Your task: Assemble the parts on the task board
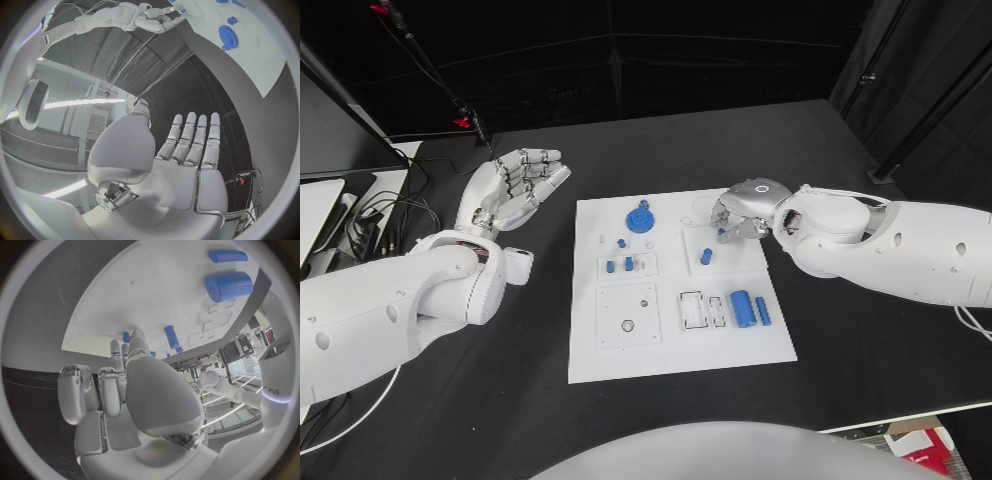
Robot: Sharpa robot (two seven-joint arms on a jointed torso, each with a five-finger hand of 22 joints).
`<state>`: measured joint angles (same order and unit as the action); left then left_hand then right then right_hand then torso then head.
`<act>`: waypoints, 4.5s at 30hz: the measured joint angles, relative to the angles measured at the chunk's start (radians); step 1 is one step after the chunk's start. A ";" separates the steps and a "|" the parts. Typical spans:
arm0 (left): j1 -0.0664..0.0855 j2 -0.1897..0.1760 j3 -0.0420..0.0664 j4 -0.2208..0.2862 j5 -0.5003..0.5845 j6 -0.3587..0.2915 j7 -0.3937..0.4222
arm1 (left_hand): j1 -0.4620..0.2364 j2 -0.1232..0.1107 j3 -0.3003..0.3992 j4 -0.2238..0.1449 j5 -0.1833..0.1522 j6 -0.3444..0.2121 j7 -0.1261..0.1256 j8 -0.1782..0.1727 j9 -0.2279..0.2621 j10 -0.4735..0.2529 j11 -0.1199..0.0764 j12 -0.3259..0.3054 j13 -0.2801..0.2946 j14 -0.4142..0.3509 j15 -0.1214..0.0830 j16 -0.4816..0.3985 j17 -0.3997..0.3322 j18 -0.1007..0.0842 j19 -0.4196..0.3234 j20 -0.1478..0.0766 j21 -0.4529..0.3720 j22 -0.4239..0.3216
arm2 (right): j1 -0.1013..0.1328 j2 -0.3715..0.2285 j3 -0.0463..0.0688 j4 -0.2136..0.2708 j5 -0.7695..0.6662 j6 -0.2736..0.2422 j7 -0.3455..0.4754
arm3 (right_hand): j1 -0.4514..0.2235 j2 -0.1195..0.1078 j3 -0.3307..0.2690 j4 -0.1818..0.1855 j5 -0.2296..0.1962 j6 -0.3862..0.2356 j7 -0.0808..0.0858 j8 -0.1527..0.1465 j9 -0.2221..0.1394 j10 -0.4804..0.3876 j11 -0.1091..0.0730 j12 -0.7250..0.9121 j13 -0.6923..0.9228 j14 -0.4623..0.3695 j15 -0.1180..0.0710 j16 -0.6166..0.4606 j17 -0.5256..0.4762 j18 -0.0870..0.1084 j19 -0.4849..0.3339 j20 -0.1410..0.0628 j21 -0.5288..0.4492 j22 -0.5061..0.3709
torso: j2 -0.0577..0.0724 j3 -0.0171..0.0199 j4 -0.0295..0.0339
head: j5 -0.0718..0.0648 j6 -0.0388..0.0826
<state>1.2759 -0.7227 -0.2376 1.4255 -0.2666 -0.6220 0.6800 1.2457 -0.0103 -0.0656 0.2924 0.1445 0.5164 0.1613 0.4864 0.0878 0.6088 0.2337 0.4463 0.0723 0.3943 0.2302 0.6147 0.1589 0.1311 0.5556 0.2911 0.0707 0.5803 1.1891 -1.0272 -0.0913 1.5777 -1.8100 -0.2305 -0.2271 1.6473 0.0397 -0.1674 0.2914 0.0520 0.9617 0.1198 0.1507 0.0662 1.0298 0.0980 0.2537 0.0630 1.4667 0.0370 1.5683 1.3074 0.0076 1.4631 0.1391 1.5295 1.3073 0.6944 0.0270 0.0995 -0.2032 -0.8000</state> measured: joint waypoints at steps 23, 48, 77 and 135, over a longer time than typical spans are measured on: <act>-0.001 0.000 0.000 -0.002 0.000 0.001 0.000 | 0.002 0.010 -0.008 -0.003 0.014 0.000 0.000 0.010 -0.002 0.000 0.000 0.015 -0.001 0.000 0.000 0.010 -0.009 0.000 0.004 -0.004 0.000 -0.006 | 0.001 0.009 0.001 0.001 -0.011 0.038 -0.051 | 0.008 0.008 0.011 -0.001 0.000 0.088 -0.001 0.009 0.008 0.114 -0.032 -0.043 -0.001 0.000 -0.029 0.000 0.000 0.000 0.004 -0.025 0.000 0.000 | 0.000 0.0003 0.0006 | -0.012 -0.007; -0.001 0.000 0.000 -0.003 0.001 0.002 0.000 | 0.008 0.015 -0.012 0.001 0.014 0.000 0.000 0.015 -0.003 0.000 0.000 0.020 -0.002 0.000 0.000 0.015 -0.012 0.000 0.003 -0.003 0.000 -0.007 | 0.003 0.019 0.003 0.004 -0.016 0.055 -0.063 | 0.131 0.023 0.049 -0.009 -0.006 0.146 -0.005 0.004 0.006 0.201 -0.045 -0.095 -0.001 0.000 -0.043 0.000 0.001 0.000 0.004 -0.039 0.027 0.000 | 0.000 0.0003 0.0011 | -0.022 -0.015; -0.001 0.000 0.000 -0.007 0.001 0.002 0.000 | 0.013 0.020 -0.017 0.001 0.024 -0.007 0.000 0.023 -0.006 0.000 0.000 0.029 -0.003 0.000 0.000 0.022 -0.019 0.000 0.007 0.000 0.000 -0.011 | -0.001 -0.024 0.000 0.035 -0.015 -0.034 -0.042 | 0.141 0.025 0.062 -0.005 -0.006 0.158 -0.003 0.005 0.009 0.212 -0.041 -0.123 -0.002 0.000 -0.042 0.000 0.001 0.000 0.004 -0.039 0.035 0.000 | -0.001 0.0003 0.0001 | -0.016 -0.012; -0.004 0.012 0.000 -0.018 0.001 0.004 0.000 | 0.017 0.024 -0.023 0.000 0.034 -0.007 0.000 0.027 -0.008 0.000 0.000 0.034 -0.003 -0.003 -0.003 0.030 -0.024 0.000 0.007 0.000 0.000 -0.014 | -0.033 0.106 0.002 0.203 0.115 -0.100 0.087 | 0.154 0.028 0.079 -0.005 -0.008 0.170 0.010 -0.009 0.004 0.219 -0.034 -0.154 -0.002 0.000 -0.042 0.000 0.001 0.000 0.004 -0.039 0.035 0.000 | 0.001 -0.0005 0.0008 | 0.112 -0.072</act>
<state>1.2719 -0.7105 -0.2377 1.4071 -0.2656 -0.6183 0.6803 1.2626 0.0136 -0.0882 0.2929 0.1783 0.5093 0.1614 0.5139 0.0797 0.6089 0.2338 0.4800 0.0689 0.3918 0.2277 0.6444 0.1344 0.1311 0.5627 0.2912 0.0707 0.5658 1.1565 -0.9208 -0.0892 1.7806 -1.6954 -0.3306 -0.1400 1.8016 0.0673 -0.0888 0.2864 0.0435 1.1316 0.1297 0.1412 0.0698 1.2490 0.0645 0.0993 0.0609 1.4667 -0.0048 1.5683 1.3084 0.0075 1.4667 0.1000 1.5643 1.3073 0.6950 0.0266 0.1003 -0.0913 -0.8716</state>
